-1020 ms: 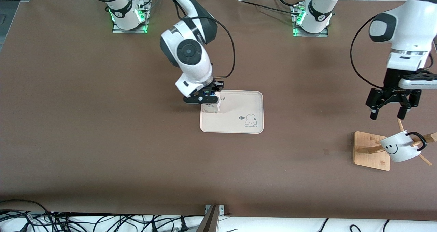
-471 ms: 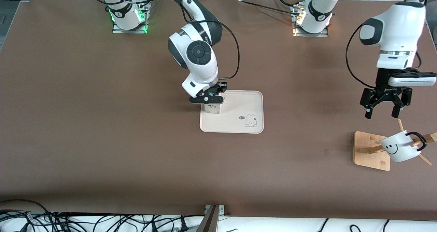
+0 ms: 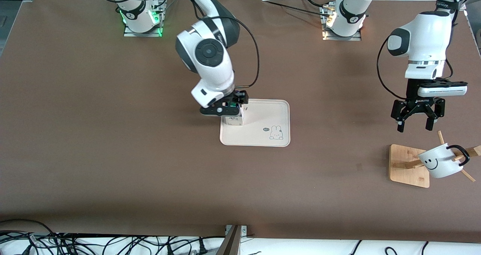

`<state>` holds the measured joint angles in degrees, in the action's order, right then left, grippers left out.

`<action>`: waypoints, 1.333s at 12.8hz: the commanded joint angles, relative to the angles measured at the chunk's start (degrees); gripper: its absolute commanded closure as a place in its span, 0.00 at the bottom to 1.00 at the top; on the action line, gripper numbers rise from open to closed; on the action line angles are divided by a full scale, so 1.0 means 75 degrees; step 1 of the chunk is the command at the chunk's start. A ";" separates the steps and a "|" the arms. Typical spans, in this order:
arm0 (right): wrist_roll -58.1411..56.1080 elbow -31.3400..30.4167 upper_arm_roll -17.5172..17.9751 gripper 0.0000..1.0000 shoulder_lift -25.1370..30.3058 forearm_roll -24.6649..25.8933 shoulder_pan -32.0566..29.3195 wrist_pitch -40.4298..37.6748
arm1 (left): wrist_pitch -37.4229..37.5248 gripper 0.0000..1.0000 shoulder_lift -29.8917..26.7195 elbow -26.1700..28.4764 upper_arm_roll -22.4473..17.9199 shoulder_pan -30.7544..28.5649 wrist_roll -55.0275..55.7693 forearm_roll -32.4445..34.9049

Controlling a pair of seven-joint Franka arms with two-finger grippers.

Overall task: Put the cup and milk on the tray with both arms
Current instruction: 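Set the milk carton on the tray and open the right gripper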

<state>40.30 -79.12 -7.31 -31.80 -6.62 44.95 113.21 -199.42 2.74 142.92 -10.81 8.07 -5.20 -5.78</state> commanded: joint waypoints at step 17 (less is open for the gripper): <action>-0.4716 -0.1874 0.1556 0.00 0.4170 0.0742 -0.5555 -0.2801 | -0.0165 0.00 0.1943 -0.2074 0.0012 -0.0396 -0.0022 -0.0026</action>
<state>7.48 -91.71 -2.53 -2.06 -1.59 11.27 91.29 -200.17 16.08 130.31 -10.89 5.76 -5.14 -5.78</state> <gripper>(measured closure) 0.000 0.000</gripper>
